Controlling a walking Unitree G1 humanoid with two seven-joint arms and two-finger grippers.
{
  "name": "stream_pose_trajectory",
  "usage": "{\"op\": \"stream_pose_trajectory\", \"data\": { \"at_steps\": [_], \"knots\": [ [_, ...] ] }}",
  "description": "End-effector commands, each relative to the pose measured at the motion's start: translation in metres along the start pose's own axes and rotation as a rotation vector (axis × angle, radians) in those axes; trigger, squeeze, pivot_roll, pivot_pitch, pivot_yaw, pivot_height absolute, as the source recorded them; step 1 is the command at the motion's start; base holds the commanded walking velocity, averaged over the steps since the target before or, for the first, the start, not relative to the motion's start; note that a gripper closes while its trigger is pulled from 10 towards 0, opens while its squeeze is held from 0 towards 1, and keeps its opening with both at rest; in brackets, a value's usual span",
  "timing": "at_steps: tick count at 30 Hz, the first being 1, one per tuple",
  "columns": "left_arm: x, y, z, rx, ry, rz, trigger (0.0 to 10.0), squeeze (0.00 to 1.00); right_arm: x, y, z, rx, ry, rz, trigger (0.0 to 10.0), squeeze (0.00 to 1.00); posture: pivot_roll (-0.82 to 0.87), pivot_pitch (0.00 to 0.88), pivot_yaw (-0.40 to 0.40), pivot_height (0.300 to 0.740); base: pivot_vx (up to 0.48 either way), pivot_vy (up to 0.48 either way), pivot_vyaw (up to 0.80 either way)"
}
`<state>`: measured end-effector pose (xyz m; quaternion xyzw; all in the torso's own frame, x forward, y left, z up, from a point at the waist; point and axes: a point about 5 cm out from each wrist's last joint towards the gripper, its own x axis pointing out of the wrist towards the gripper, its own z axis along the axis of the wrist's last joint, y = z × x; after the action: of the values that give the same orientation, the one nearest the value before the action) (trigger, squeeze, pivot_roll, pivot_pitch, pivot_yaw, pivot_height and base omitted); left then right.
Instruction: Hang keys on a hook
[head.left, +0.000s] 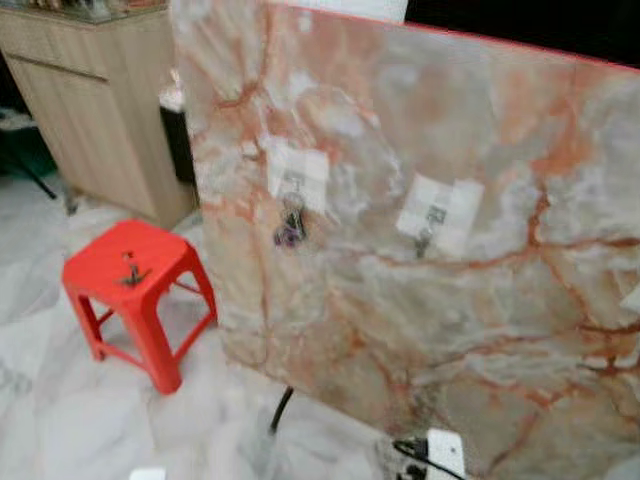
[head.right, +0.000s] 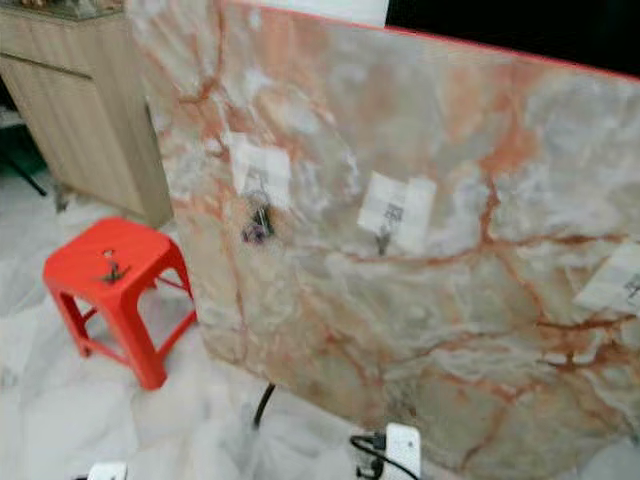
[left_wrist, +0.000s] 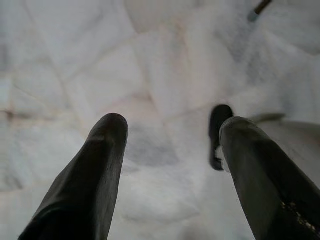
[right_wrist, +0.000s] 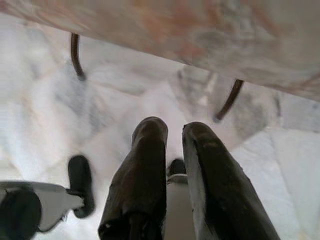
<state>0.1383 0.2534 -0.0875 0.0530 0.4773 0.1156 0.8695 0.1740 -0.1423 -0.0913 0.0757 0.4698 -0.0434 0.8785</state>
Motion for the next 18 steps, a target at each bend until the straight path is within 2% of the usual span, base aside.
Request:
{"op": "stream_pose_trajectory", "data": {
  "at_steps": [1,18],
  "knots": [
    [-0.0003,-0.0083,-0.0035,-0.004,0.017,-0.017,10.0,0.00,-0.0014,-0.0126,-0.0039,0.036,0.001,-0.035,10.0,0.00,0.06,0.000,-0.071,0.740,0.000,0.390,0.00],
    [0.0005,-0.0104,-0.0004,-0.012,0.015,-0.016,10.0,0.00,-0.0007,-0.0132,-0.0004,0.037,-0.001,-0.038,10.0,0.00,0.07,0.000,-0.082,0.740,0.000,0.394,0.00]
  ]
}}
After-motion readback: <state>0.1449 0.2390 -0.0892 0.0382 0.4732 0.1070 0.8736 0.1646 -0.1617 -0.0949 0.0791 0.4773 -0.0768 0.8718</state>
